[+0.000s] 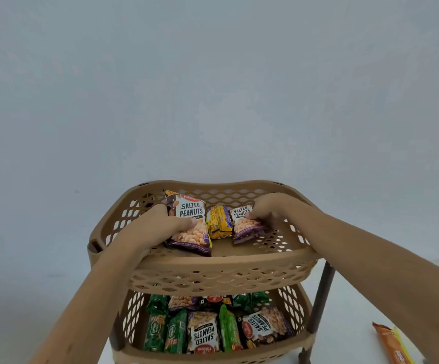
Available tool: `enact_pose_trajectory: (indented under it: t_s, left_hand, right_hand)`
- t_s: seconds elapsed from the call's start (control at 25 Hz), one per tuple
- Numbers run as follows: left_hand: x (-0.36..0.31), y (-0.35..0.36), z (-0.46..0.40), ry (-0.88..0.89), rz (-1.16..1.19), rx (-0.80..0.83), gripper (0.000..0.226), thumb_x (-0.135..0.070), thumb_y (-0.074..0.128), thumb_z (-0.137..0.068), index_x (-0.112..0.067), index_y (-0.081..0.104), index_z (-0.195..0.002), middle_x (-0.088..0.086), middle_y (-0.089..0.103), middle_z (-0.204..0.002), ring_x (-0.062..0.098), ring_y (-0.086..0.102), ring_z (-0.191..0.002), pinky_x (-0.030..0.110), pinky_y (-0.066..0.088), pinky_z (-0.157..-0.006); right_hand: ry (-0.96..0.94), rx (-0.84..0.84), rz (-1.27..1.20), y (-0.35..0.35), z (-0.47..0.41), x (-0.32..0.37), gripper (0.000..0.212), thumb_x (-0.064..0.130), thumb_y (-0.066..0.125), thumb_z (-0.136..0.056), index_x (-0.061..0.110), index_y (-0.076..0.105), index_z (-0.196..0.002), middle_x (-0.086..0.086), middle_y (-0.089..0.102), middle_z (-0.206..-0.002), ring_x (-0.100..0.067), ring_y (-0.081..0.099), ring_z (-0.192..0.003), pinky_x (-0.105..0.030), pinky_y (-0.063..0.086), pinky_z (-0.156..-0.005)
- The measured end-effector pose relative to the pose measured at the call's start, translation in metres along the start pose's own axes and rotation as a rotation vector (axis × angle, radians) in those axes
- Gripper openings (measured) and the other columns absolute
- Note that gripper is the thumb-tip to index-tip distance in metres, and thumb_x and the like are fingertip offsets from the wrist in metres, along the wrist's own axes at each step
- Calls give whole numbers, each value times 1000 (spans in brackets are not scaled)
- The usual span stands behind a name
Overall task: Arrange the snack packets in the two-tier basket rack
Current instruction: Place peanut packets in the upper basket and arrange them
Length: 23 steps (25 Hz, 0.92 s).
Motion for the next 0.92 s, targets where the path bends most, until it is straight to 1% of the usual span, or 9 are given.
enact_pose_trajectory:
  t_s: [0.08, 0.24, 0.36, 0.4, 0.48, 0.6, 0.76, 0.84, 0.92]
  left_hand:
    - [-1, 0, 3, -12, 12, -22, 20, -29, 72, -82, -17, 66, -96, 2, 74, -92, 21, 69, -88, 42, 52, -90]
    - [-3, -3, 6, -13, 58, -73, 21, -29, 75, -80, -16, 62, -90, 2, 73, -86, 21, 68, -85, 40, 53, -87]
    - [-4, -8, 9, -7, 181, -117, 36, -26, 74, -79, -10, 60, -108, 7, 72, -99, 24, 67, -94, 47, 51, -94]
    - [-5, -11, 10, 9, 235, -129, 40, -25, 74, -79, -9, 59, -112, 7, 72, -102, 25, 68, -96, 48, 51, -95]
    - [-10, -14, 14, 42, 351, -136, 46, -24, 75, -79, -8, 57, -118, 8, 72, -106, 25, 69, -98, 48, 53, -92]
    - [-19, -15, 23, 123, 484, -87, 40, -22, 73, -82, -8, 60, -117, 8, 74, -105, 22, 71, -97, 42, 57, -86]
    - [-24, -26, 39, 179, 431, -93, 27, -37, 65, -87, -18, 65, -107, 3, 77, -94, 15, 74, -84, 27, 59, -66]
    - [-21, -47, 50, 200, 62, -291, 29, -52, 52, -91, -26, 65, -89, -6, 73, -79, 13, 71, -73, 25, 52, -57]
    - [-10, -65, 61, 202, -338, -519, 37, -49, 41, -95, -23, 65, -82, -7, 69, -78, 17, 66, -77, 26, 43, -59]
  right_hand:
    - [-23, -123, 258, -2, 3, -1, 55, 34, 44, -100, -2, 37, -140, -21, 48, -138, -36, 59, -113, -43, 54, -88]
    - [-103, -265, 422, -13, 14, 4, 48, 41, 46, -98, -4, 55, -110, -18, 68, -106, -30, 66, -89, -34, 54, -72]
    - [-375, -600, 234, -35, 43, 26, 45, 43, 46, -97, 2, 57, -82, -9, 64, -75, -26, 62, -75, -28, 46, -57]
    - [-443, -540, 10, -33, 54, 32, 47, 46, 47, -95, 1, 60, -89, -10, 67, -77, -23, 64, -69, -28, 50, -56]
    - [-471, -109, -360, -6, 76, 45, 60, 59, 54, -87, 3, 60, -108, -8, 72, -85, -20, 71, -68, -27, 57, -56]
    - [-488, 300, -497, 36, 106, 60, 55, 54, 69, -77, 15, 54, -113, -1, 64, -97, -21, 74, -80, -28, 59, -59]
    - [-469, 314, -722, 58, 113, 69, 22, 15, 74, -82, 11, 65, -102, -4, 69, -91, -15, 67, -80, -19, 54, -53]
    - [-442, 315, -788, 59, 110, 73, 19, 9, 73, -81, 7, 65, -98, -7, 70, -86, -14, 64, -78, -18, 53, -50]
    - [-406, 310, -764, 55, 107, 76, 13, 5, 71, -82, 5, 65, -93, -9, 70, -82, -14, 63, -77, -18, 54, -50]
Point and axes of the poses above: each hand's wrist, its own z-axis away from the middle knuckle, its own y-axis out of the palm, x = y × z, the point moved 5 cm from there along -z, towards the middle knuckle
